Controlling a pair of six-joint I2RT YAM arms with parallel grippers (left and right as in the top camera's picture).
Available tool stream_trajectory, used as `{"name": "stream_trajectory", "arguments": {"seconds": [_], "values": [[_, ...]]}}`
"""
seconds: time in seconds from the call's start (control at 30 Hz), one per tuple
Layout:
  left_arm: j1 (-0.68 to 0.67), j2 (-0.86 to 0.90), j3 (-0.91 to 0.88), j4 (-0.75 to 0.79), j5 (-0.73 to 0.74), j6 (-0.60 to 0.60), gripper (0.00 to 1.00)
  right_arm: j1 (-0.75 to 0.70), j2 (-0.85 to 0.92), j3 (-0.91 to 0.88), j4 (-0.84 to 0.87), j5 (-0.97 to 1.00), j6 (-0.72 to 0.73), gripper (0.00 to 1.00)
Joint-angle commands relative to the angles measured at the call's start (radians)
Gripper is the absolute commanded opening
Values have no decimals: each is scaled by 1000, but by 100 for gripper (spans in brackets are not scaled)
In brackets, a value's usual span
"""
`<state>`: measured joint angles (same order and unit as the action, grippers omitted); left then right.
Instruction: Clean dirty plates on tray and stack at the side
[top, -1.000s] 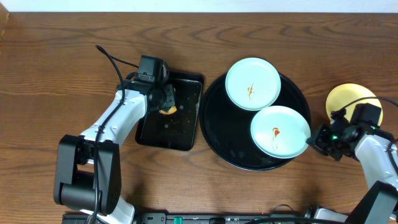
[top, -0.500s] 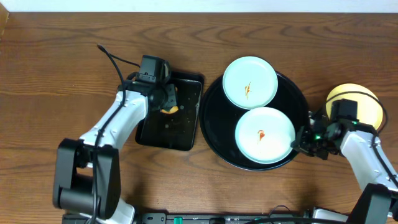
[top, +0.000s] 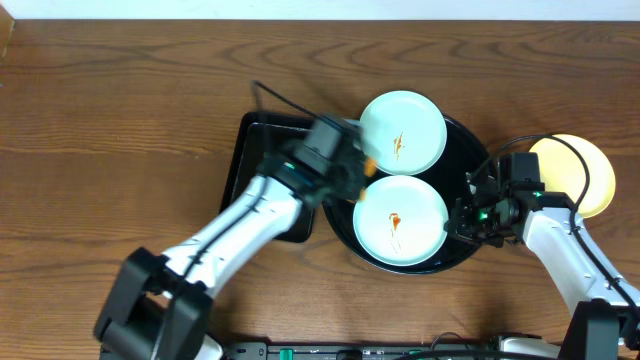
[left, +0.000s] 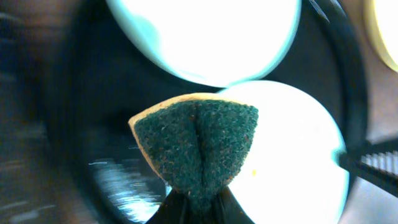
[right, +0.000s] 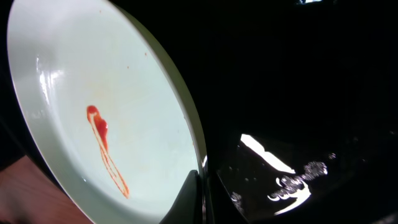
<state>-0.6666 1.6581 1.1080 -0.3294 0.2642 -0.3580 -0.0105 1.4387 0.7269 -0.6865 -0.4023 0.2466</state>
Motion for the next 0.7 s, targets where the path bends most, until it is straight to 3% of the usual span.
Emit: {"name": "stream_trajectory", "arguments": {"seconds": [0.0, 0.17, 0.47, 0.67], "values": [[-87, 56, 9, 38, 11, -74, 10, 29, -16, 10, 6, 11, 68, 1], [-177, 135, 9, 91, 12, -138, 10, 40, -16, 10, 5, 13, 72, 1], [-262, 233, 9, 105, 4, -141, 11, 56, -16, 10, 5, 9, 75, 1], [-237, 300, 9, 97, -143, -142, 11, 56, -16, 10, 1, 9, 75, 1]]}}
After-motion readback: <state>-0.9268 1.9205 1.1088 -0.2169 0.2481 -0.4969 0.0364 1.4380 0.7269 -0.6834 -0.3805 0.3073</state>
